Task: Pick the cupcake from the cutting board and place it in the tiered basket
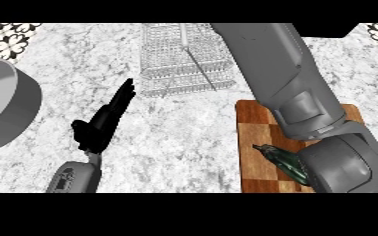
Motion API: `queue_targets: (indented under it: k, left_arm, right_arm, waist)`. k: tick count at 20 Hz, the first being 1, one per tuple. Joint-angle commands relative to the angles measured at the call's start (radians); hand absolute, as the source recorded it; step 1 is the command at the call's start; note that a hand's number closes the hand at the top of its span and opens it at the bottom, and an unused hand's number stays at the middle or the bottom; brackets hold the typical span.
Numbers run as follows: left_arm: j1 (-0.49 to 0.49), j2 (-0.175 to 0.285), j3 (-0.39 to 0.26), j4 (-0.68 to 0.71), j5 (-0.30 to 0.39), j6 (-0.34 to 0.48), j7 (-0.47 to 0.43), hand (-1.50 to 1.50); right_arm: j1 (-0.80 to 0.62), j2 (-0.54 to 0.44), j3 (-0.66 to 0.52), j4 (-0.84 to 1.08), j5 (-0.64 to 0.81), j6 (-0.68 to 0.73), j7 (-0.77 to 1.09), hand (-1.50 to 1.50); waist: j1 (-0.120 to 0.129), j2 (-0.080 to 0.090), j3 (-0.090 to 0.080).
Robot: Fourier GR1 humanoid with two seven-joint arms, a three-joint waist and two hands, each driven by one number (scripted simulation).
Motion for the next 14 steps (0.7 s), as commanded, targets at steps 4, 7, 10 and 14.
queue_targets:
  k: [4,7,10,14]
  left_arm:
    - [0.019,0.008,0.006,-0.064,0.013,-0.011,0.016,0.00]
    - [0.010,-0.012,-0.013,-0.036,0.000,-0.006,0.025,0.00]
    - [0.014,-0.004,-0.013,-0.055,0.008,-0.019,0.038,0.00]
    - [0.013,-0.008,-0.012,-0.019,-0.007,-0.009,0.020,0.00]
  right_arm:
    - [-0.022,0.035,-0.030,0.128,-0.068,-0.030,-0.077,1.50]
    - [-0.079,0.036,-0.082,0.167,-0.124,-0.043,-0.033,1.50]
    - [-0.088,0.036,-0.120,0.234,-0.221,-0.037,0.065,1.50]
    - [-0.133,0.036,-0.199,0.283,-0.304,-0.008,0.204,-1.50]
  waist:
    - [0.003,-0.003,0.000]
    - [0.010,0.001,0.000]
    - [0.027,-0.002,0.000]
    - [0.012,-0.002,0.000]
